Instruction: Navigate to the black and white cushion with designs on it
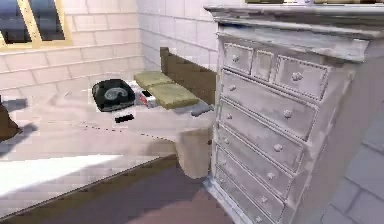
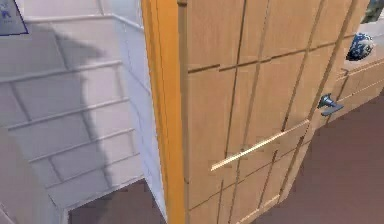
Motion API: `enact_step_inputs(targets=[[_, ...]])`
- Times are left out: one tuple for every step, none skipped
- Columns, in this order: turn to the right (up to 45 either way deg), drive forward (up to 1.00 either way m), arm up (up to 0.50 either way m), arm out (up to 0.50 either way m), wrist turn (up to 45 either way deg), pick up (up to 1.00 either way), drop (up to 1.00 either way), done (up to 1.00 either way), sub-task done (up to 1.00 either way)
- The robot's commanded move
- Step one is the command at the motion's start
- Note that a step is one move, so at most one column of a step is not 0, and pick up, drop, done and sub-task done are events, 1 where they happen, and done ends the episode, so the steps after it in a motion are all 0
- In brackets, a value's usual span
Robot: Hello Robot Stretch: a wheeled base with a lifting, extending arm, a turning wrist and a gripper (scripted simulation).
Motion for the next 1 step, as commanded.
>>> enact_step_inputs(targets=[[-45.0, 0.00, 0.00, 0.00, 0.0, 0.00, 0.00, 0.00, 0.00]])
